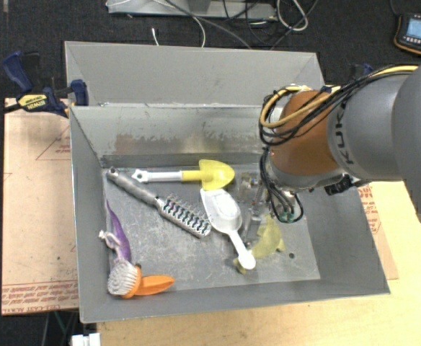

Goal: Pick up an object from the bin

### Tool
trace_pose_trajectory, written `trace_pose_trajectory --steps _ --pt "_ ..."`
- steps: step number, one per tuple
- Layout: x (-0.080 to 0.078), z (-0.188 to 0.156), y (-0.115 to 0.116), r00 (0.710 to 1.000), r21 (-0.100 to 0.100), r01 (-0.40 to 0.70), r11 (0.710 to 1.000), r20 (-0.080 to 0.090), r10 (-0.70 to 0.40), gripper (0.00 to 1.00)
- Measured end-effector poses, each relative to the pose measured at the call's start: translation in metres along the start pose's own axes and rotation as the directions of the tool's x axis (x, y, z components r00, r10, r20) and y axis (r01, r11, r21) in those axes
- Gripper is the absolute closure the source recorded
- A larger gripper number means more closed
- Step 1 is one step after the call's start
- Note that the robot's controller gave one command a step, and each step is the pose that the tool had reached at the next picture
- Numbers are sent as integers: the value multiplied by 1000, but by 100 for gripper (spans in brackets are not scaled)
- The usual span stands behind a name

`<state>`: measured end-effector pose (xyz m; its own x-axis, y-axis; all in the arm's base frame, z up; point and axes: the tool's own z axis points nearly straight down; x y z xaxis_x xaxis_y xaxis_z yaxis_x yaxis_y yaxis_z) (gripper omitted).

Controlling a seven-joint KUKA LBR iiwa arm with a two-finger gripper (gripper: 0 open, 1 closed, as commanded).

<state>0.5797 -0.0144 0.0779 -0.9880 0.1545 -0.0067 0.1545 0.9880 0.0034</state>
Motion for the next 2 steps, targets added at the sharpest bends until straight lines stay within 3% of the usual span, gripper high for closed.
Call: trace_pose_trajectory --steps 1,2 --pt "40 -1 -48 1000 1 -15 1000 -1 15 0" --pt "19 7 -57 1000 -4 -14 1000 5 14 100"
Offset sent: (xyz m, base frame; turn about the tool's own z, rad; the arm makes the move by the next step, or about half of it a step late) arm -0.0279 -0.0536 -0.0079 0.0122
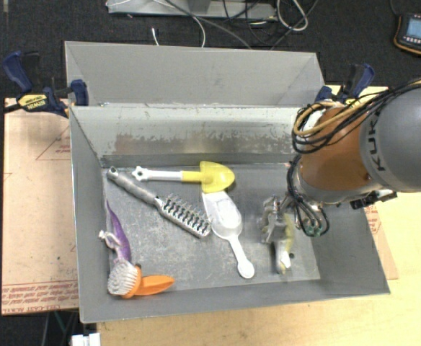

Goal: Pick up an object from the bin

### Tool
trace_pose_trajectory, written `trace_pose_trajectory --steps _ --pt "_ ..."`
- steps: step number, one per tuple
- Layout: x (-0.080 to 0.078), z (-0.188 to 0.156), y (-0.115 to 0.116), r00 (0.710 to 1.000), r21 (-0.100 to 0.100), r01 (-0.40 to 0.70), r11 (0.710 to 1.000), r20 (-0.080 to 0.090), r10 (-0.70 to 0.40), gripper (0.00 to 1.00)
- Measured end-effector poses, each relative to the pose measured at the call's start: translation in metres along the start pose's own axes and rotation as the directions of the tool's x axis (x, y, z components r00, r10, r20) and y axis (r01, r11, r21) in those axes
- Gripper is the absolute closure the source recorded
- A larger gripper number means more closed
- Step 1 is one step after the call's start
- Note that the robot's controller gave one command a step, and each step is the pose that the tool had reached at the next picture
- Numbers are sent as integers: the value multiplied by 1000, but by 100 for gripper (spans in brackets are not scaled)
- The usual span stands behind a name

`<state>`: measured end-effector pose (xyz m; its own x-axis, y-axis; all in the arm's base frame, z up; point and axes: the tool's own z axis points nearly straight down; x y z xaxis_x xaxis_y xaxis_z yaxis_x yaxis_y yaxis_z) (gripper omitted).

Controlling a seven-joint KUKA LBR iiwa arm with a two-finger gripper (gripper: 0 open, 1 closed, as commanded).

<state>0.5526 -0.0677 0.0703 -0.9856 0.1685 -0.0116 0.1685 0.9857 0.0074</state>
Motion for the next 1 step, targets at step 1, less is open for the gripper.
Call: trace_pose_trajectory --steps 1 --pt "0 0 0 1000 0 0 1000 0 0 100"
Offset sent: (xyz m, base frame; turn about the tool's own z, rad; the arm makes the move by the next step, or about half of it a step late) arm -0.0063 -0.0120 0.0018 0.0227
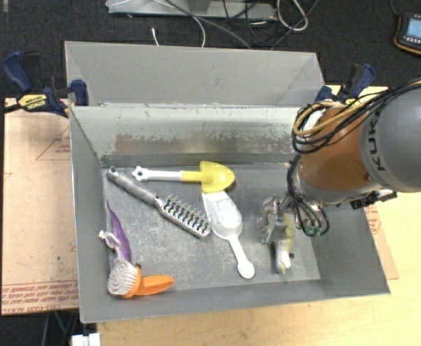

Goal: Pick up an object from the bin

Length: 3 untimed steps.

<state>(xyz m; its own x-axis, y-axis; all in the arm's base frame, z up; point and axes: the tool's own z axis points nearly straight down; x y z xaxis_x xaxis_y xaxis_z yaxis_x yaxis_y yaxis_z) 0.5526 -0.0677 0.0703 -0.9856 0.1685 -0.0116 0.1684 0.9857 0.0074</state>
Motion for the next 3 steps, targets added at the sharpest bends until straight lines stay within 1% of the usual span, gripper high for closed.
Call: trace_pose_trajectory --steps 1,2,3 --pt "4 -2 -13 1000 -1 -26 1000 0 26 100" --pt "-1 -2 -8 999 -2 -37 999 2 37 100" --pt "0 -7 -12 1000 -2 -24 1000 2 24 100"
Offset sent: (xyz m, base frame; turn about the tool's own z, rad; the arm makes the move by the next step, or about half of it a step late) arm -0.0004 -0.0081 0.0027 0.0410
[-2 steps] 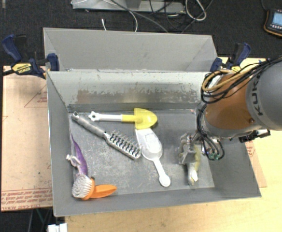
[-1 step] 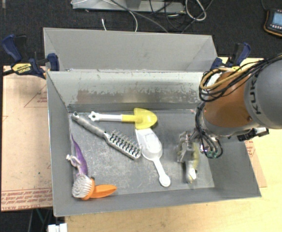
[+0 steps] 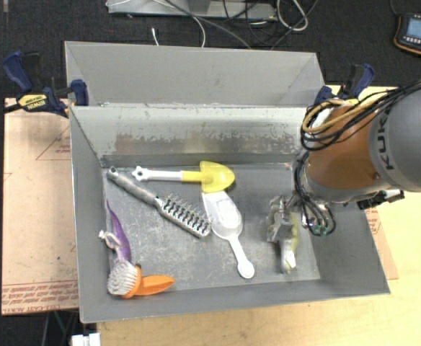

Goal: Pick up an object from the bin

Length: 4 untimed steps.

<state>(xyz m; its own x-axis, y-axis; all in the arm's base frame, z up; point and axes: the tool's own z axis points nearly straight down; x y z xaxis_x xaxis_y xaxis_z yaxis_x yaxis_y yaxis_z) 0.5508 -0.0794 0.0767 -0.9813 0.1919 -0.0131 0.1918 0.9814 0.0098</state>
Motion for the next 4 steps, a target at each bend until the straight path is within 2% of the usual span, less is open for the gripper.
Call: trace_pose_trajectory --steps 1,2,3,4 --pt "-18 2 -4 999 0 36 999 -1 -36 100" --pt "-9 -21 1 1000 -1 -8 1000 -2 8 100" --pt "-20 8 -27 1000 0 30 1000 2 -30 100" --pt "-42 3 -2 1000 -4 -22 1000 6 22 100"
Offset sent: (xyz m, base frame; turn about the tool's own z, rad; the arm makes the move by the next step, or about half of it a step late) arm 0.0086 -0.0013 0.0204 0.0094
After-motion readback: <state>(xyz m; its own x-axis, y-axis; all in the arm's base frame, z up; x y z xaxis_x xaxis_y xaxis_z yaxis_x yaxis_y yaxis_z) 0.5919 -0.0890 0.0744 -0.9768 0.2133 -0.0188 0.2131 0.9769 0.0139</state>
